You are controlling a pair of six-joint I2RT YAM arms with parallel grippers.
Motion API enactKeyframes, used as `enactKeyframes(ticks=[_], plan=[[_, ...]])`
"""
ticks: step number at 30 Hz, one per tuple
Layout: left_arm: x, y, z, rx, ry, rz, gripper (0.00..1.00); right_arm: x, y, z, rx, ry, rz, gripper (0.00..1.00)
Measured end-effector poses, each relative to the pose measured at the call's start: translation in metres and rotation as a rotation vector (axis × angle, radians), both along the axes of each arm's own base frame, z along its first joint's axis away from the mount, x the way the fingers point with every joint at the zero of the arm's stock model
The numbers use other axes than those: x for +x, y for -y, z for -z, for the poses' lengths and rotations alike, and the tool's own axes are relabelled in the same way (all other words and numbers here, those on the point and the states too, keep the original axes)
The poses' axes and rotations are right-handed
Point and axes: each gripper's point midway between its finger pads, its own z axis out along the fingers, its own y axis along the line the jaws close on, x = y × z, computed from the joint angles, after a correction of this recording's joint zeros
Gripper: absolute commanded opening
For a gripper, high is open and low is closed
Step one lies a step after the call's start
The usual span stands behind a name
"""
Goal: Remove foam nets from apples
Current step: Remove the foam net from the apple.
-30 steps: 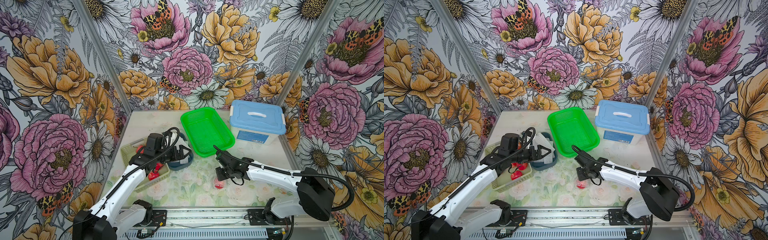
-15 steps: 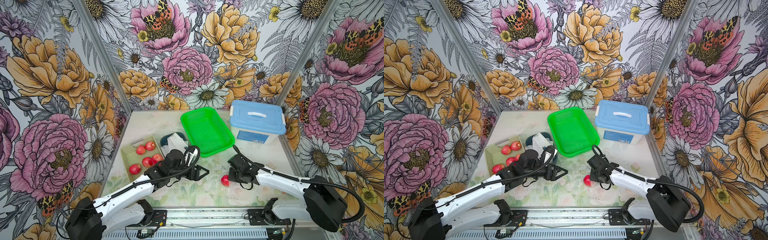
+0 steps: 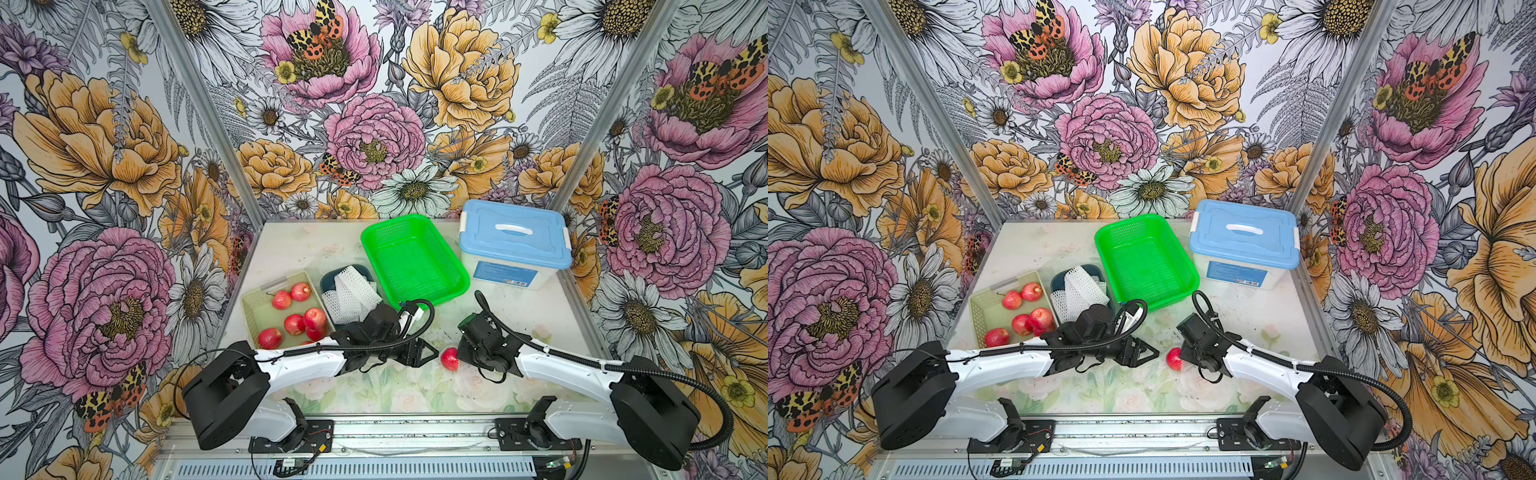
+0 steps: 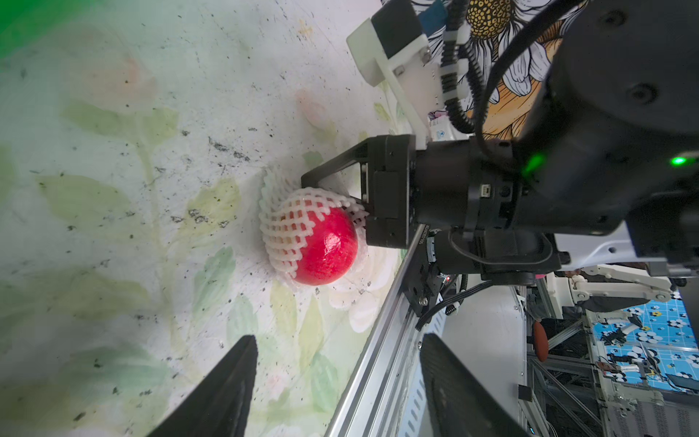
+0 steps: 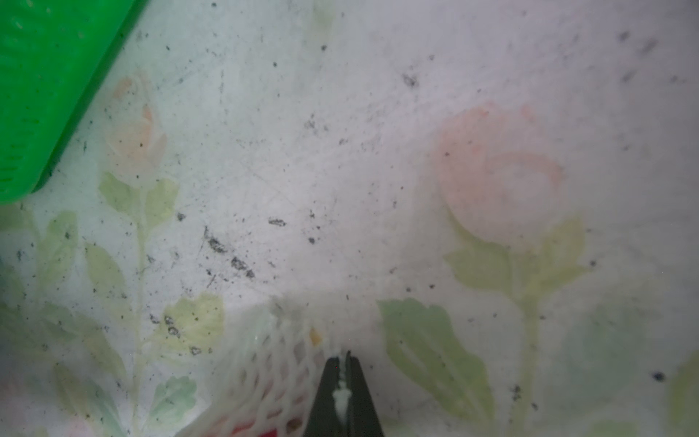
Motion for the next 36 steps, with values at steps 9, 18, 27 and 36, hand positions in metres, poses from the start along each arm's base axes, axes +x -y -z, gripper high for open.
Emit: enactKeyframes(ticks=[9, 18, 27, 36], plan=[[-0.003, 0.023, 0.0, -0.042, 0.021, 0.044, 0.62, 0.005, -0.005, 0.001, 0.123, 0.061, 0.098, 0.0], [-0.003, 0.026, 0.009, -0.04, 0.005, 0.054, 0.57, 0.009, -0.01, 0.001, 0.244, 0.126, 0.154, 0.0], [-0.009, 0.036, 0.018, -0.034, -0.021, 0.091, 0.5, 0.016, -0.021, -0.001, 0.303, 0.141, 0.16, 0.0], [-0.009, 0.032, 0.029, 0.018, -0.038, 0.074, 0.52, 0.018, -0.023, -0.006, 0.32, 0.157, 0.155, 0.0]])
